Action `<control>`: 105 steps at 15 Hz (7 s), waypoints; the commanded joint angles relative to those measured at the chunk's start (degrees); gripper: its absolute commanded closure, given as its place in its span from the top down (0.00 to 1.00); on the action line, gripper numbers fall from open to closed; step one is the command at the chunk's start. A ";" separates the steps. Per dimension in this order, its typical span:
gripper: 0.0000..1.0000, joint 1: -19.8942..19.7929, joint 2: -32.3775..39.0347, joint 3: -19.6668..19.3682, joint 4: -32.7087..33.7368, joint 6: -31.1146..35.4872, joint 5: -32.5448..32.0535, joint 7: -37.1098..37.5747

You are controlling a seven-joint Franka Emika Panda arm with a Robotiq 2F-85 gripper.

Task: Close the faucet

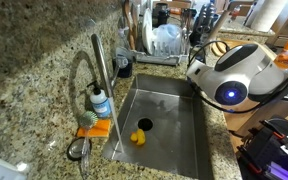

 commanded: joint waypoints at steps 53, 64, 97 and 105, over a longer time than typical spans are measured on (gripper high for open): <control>1.00 -18.53 42.81 17.06 60.42 54.75 -49.56 -0.87; 1.00 -19.92 51.05 23.20 70.01 49.91 -61.33 1.96; 1.00 -17.19 56.25 31.29 79.99 59.97 -41.79 -0.74; 1.00 -17.19 56.25 31.28 79.98 59.97 -41.78 -0.74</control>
